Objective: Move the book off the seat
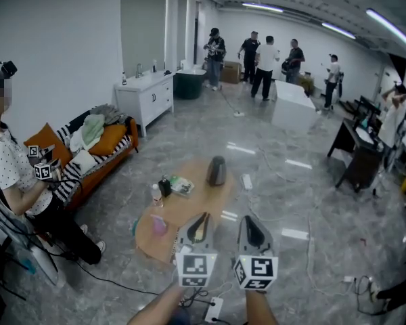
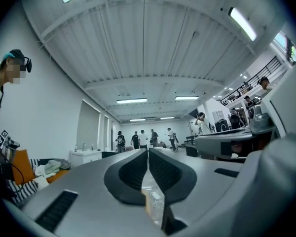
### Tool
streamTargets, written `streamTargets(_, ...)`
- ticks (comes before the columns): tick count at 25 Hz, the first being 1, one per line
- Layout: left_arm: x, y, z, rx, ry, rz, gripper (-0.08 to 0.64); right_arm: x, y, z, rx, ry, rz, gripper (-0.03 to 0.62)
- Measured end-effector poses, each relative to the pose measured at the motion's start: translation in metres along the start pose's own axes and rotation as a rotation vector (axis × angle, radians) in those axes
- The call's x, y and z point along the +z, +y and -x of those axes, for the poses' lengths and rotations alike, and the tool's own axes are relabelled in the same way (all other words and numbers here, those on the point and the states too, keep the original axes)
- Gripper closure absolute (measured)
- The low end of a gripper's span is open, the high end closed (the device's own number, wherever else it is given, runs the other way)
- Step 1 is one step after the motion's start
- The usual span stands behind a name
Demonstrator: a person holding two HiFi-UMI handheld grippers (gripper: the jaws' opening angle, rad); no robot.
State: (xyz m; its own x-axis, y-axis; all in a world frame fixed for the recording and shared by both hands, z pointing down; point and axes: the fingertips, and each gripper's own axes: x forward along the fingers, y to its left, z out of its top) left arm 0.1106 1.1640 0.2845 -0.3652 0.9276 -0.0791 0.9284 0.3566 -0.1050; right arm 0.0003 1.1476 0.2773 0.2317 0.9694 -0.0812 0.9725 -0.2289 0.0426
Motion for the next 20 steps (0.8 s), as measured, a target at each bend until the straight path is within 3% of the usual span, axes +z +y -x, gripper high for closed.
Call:
streamTargets(1,0.0,-0.001,0.002,-0.006,-0.001,0.003,0.556,0.0,0.001,0.001,-0.002,0.007,-0.002,0.588)
streamTargets(5,-0.003,-0.008,0.007,-0.033,0.006,0.003,0.557,-0.001,0.002,0.006,-0.009,0.025,0.005,0.588)
streamTargets(20,-0.006,-0.005,0.03,-0.019,0.001,0.0,0.557,0.004,0.005,0.027,-0.03,0.018,0.03,0.588)
